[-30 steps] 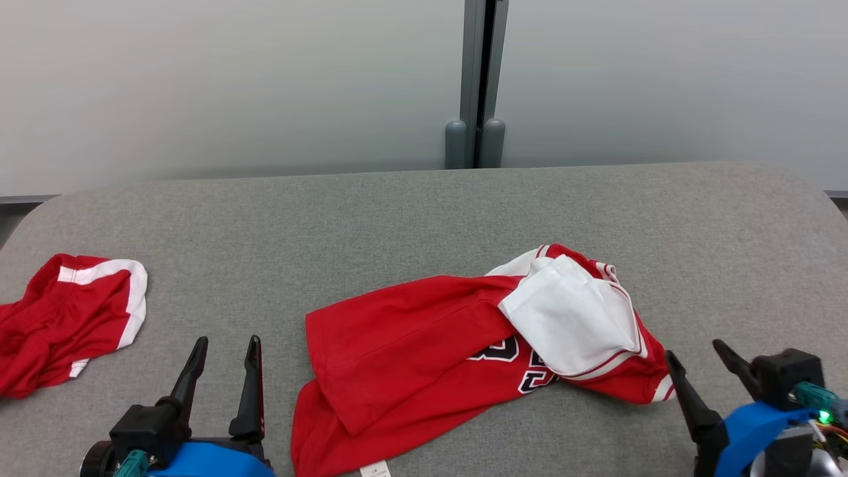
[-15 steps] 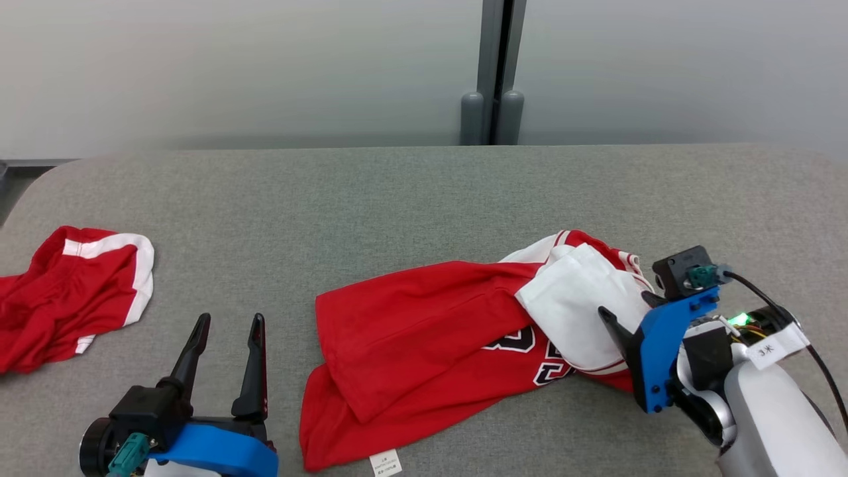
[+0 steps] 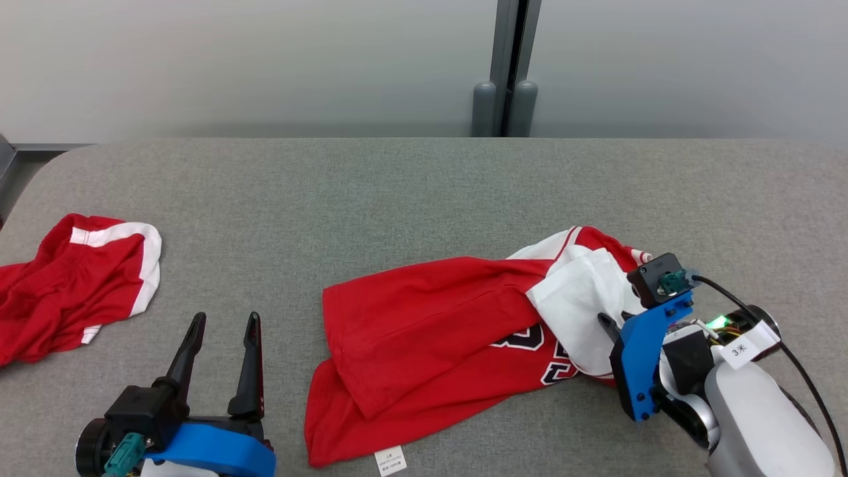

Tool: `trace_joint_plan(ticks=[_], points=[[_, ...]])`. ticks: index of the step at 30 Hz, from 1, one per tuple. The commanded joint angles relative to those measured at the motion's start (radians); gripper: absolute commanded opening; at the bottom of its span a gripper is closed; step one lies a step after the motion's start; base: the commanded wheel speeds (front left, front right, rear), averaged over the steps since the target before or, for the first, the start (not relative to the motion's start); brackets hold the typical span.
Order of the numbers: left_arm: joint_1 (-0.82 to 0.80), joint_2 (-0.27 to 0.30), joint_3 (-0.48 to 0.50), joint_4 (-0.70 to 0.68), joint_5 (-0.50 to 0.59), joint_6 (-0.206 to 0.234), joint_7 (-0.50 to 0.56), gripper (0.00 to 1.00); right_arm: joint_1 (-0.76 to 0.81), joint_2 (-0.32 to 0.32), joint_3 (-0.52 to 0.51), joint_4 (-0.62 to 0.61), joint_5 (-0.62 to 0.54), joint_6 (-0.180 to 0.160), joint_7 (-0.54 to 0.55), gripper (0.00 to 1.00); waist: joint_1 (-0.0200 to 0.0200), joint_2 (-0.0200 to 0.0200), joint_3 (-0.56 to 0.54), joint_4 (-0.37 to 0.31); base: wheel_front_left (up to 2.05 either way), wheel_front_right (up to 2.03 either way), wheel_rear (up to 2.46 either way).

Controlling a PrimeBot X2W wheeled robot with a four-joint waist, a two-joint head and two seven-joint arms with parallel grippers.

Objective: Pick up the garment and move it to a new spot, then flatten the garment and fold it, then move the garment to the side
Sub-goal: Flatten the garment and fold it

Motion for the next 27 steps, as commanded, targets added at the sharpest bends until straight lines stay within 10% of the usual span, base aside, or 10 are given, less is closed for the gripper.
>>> trace_joint_plan(ticks=[1, 13, 14, 15, 27], points=[[-0.003, 0.002, 0.000, -0.001, -0.001, 0.003, -0.004, 1.00, 0.005, -0.012, 0.018, -0.010, 0.015, 0.000, -0.013, 0.00, -0.0001, 0.0000, -0.004, -0.004, 0.00, 0.00, 0.00], [0.033, 0.008, -0.007, -0.003, -0.011, 0.014, 0.000, 1.00, 0.203, -0.280, 0.307, -0.355, 0.249, 0.000, 0.093, 0.00, -0.0001, 0.0000, -0.049, -0.036, 0.00, 0.00, 0.00], [0.036, 0.008, -0.007, -0.004, -0.013, 0.013, 0.000, 1.00, 0.218, -0.303, 0.311, -0.385, 0.258, 0.000, 0.108, 0.32, -0.0001, 0.0000, -0.051, -0.039, 0.00, 0.00, 0.00], [0.039, 0.009, -0.007, -0.005, -0.014, 0.013, 0.000, 1.00, 0.238, -0.315, 0.307, -0.403, 0.273, 0.000, 0.128, 1.00, -0.0001, 0.0000, -0.053, -0.043, 0.00, 0.00, 0.00], [0.034, 0.013, -0.017, -0.012, -0.016, 0.015, 0.002, 1.00, 0.300, -0.253, 0.011, -0.561, 0.315, 0.000, 0.114, 1.00, -0.0001, 0.0000, -0.057, -0.043, 0.00, 0.00, 0.00]])
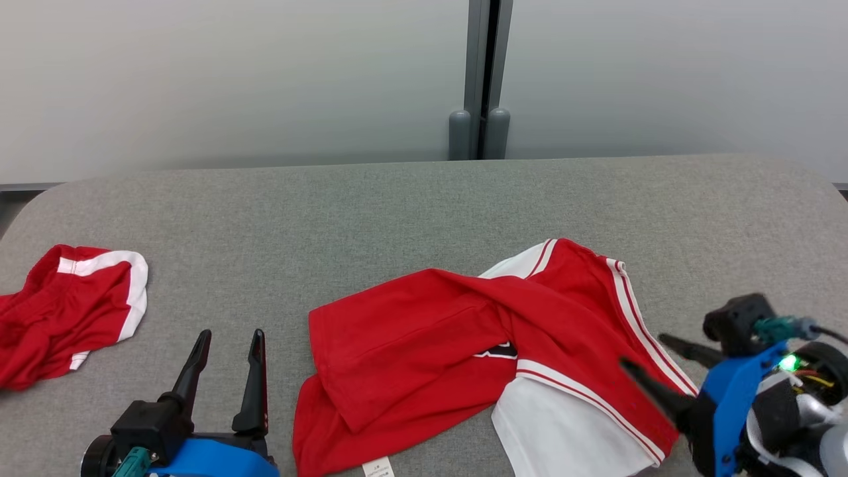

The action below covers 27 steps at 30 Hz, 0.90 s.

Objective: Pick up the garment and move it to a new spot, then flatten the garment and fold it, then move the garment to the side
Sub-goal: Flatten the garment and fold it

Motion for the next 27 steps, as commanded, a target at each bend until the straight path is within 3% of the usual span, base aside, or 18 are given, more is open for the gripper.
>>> trace_joint_plan(ticks=[1, 10, 16, 25, 27], points=[[-0.004, 0.005, 0.002, -0.004, 0.001, 0.002, -0.001, 1.00, -0.020, 0.035, -0.044, 0.028, -0.022, 0.000, -0.011, 1.00, 0.0001, 0.0000, 0.006, 0.003, 0.00, 0.00, 0.00], [-0.051, 0.010, -0.001, -0.013, 0.007, -0.005, -0.002, 1.00, -0.250, 0.230, -0.227, 0.384, -0.174, 0.000, -0.078, 1.00, 0.0001, 0.0000, 0.077, 0.045, 0.00, 0.00, 0.00], [-0.079, 0.008, -0.008, -0.010, 0.008, -0.008, -0.005, 1.00, -0.388, 0.313, -0.336, 0.624, -0.301, 0.000, -0.107, 1.00, 0.0001, 0.0000, 0.126, 0.086, 0.00, 0.00, 0.00], [-0.106, 0.004, -0.015, 0.001, 0.005, -0.019, -0.018, 1.00, -0.477, 0.344, -0.394, 0.846, -0.368, 0.000, -0.124, 1.00, 0.0001, 0.0000, 0.177, 0.126, 0.00, 0.00, 0.00], [-0.111, 0.003, -0.018, 0.006, 0.006, -0.021, -0.019, 1.00, -0.491, 0.341, -0.383, 0.871, -0.374, 0.000, -0.139, 0.00, 0.0001, 0.0000, 0.183, 0.132, 0.00, 0.00, 0.00]])
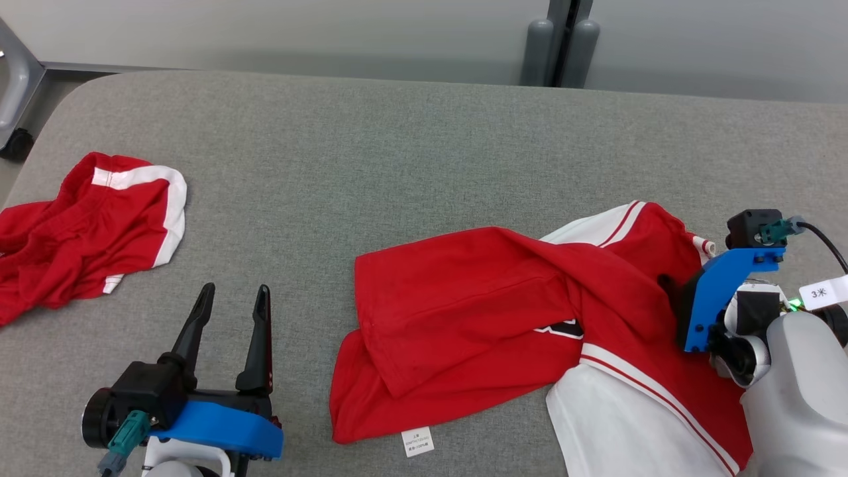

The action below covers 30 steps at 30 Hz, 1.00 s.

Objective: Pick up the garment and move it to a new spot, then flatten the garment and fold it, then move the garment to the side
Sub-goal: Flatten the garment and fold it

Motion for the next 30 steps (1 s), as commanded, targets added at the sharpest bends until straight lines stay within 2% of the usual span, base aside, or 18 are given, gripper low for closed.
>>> trace_joint_plan(ticks=[1, 10, 18, 19, 20, 26, 30], points=[[-0.016, 0.002, -0.005, 0.004, 0.004, -0.002, -0.005, 1.00, -0.025, -0.002, 0.015, 0.019, -0.004, 0.000, -0.015, 0.00, -0.0002, -0.0002, 0.010, 0.009, 0.00, 0.00, 0.00], [-0.047, -0.009, -0.016, 0.015, 0.012, -0.009, -0.014, 1.00, -0.142, -0.006, 0.046, 0.033, -0.006, 0.000, -0.220, 0.00, -0.0002, -0.0002, 0.027, 0.027, 0.00, 0.00, 0.00], [-0.058, -0.023, -0.025, 0.035, 0.009, -0.014, -0.024, 1.00, -0.272, 0.017, -0.040, 0.115, -0.081, 0.000, -0.425, 0.00, -0.0002, -0.0002, 0.028, 0.051, 0.00, 0.00, 0.00], [-0.058, -0.024, -0.026, 0.038, 0.009, -0.015, -0.024, 1.00, -0.282, 0.021, -0.044, 0.132, -0.092, 0.000, -0.440, 0.45, -0.0002, -0.0002, 0.026, 0.053, 0.00, 0.00, 0.00], [-0.058, -0.025, -0.029, 0.041, 0.009, -0.016, -0.026, 1.00, -0.290, 0.024, -0.048, 0.150, -0.100, 0.000, -0.452, 1.00, -0.0002, -0.0002, 0.022, 0.056, 0.00, 0.00, 0.00], [-0.035, -0.023, -0.027, 0.058, 0.005, -0.009, -0.031, 1.00, -0.271, 0.022, -0.028, 0.219, -0.130, 0.000, -0.530, 1.00, -0.0002, -0.0002, -0.012, 0.046, 0.00, 0.00, 0.00], [-0.015, -0.015, -0.025, 0.063, -0.001, -0.008, -0.031, 1.00, -0.210, 0.025, -0.001, 0.206, -0.116, 0.000, -0.606, 1.00, -0.0002, -0.0002, -0.054, 0.023, 0.00, 0.00, 0.00]])
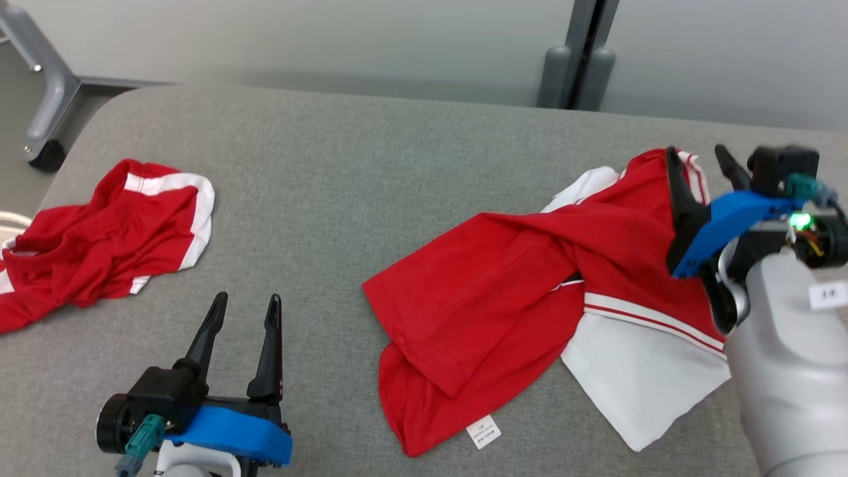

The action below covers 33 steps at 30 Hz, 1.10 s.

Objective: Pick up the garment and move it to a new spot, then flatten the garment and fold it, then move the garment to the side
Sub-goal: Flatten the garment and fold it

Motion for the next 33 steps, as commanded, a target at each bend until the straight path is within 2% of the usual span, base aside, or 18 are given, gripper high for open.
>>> trace_joint_plan(ticks=[1, 7, 16, 20, 25, 33], points=[[0.008, 0.004, 0.003, 0.001, -0.004, 0.001, -0.003, 1.00, 0.036, 0.005, 0.007, -0.014, 0.012, 0.000, -0.023, 1.00, 0.0001, -0.0001, -0.026, -0.022, 0.00, 0.00, 0.00], [0.049, 0.016, 0.008, -0.002, -0.015, 0.015, 0.005, 1.00, 0.218, 0.023, 0.060, -0.155, 0.069, 0.000, -0.111, 1.00, 0.0001, -0.0001, -0.092, -0.072, 0.00, 0.00, 0.00], [0.093, 0.030, 0.019, -0.018, -0.030, 0.032, 0.010, 1.00, 0.572, 0.069, 0.051, -0.566, 0.069, 0.000, -0.158, 1.00, 0.0001, -0.0001, -0.134, -0.129, 0.00, 0.00, 0.00], [0.100, 0.032, 0.023, -0.019, -0.033, 0.037, 0.008, 1.00, 0.695, 0.078, 0.048, -0.694, 0.060, 0.000, -0.136, 1.00, 0.0001, -0.0001, -0.142, -0.147, 0.00, 0.00, 0.00], [0.112, 0.033, 0.021, -0.014, -0.036, 0.043, 0.007, 1.00, 0.769, 0.083, 0.055, -0.778, 0.063, 0.000, -0.082, 1.00, 0.0001, -0.0001, -0.155, -0.169, 0.00, 0.00, 0.00], [0.098, 0.022, 0.002, 0.004, -0.048, 0.039, 0.040, 1.00, 0.797, 0.082, 0.079, -0.828, 0.104, 0.000, -0.052, 1.00, 0.0001, -0.0001, -0.149, -0.193, 0.00, 0.00, 0.00]])
